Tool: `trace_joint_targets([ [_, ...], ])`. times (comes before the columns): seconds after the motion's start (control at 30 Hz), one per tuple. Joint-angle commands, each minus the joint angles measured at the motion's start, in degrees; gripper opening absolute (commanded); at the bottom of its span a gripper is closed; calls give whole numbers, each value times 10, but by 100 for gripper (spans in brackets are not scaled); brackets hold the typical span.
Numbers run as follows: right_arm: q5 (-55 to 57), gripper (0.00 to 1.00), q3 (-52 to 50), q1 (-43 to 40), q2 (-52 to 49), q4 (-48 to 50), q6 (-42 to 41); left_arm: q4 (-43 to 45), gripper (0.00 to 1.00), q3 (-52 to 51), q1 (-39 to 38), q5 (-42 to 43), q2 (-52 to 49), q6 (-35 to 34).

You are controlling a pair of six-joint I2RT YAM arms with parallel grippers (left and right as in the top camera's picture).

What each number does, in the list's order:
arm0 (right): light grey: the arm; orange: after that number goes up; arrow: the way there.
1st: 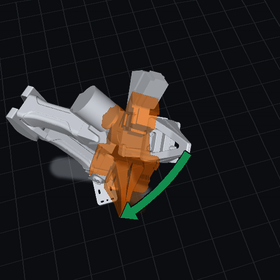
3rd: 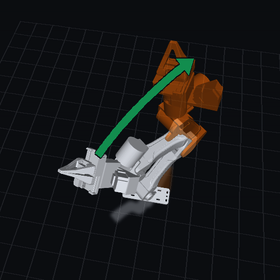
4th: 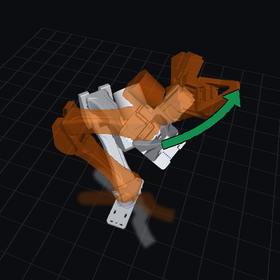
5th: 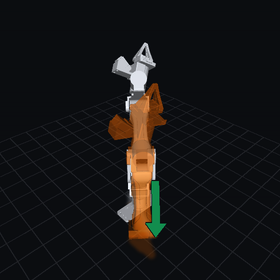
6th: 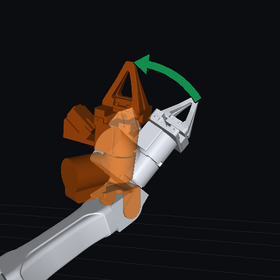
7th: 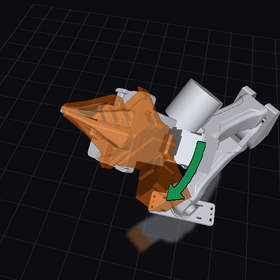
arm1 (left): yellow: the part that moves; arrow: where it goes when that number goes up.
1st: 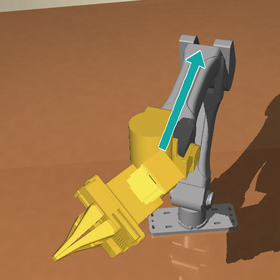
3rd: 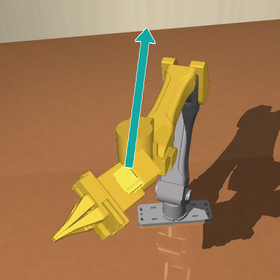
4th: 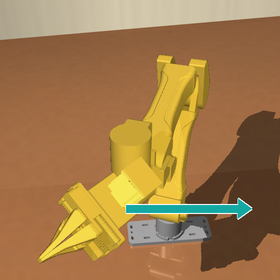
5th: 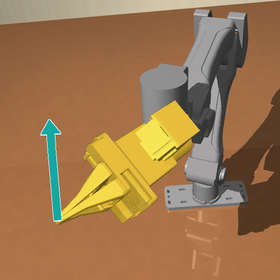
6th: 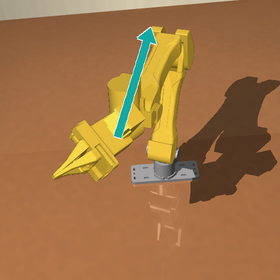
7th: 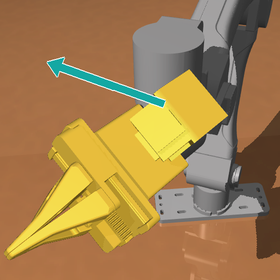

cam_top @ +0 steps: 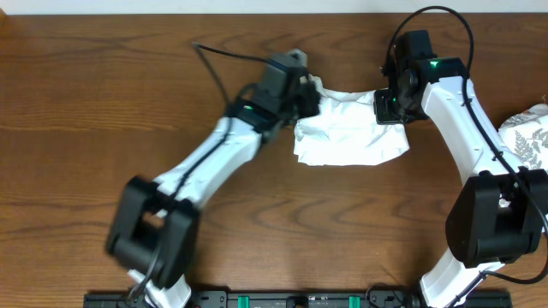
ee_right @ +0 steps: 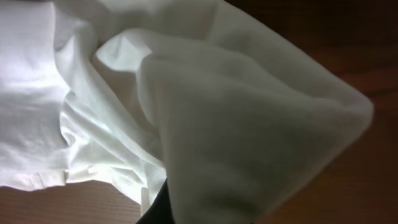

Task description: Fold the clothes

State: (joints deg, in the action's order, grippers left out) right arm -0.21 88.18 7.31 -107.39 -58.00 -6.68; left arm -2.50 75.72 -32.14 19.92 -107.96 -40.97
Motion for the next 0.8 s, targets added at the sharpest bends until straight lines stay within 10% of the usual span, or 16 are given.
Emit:
trace_joint_targets([
  [0.0,-3,1,10,3,9,-2,-40,41,6,2,-12,31,-42,-95],
  [0.77,-16,1,10,82,9,-19,-56,219,6,2,-35,126,-246,-185],
])
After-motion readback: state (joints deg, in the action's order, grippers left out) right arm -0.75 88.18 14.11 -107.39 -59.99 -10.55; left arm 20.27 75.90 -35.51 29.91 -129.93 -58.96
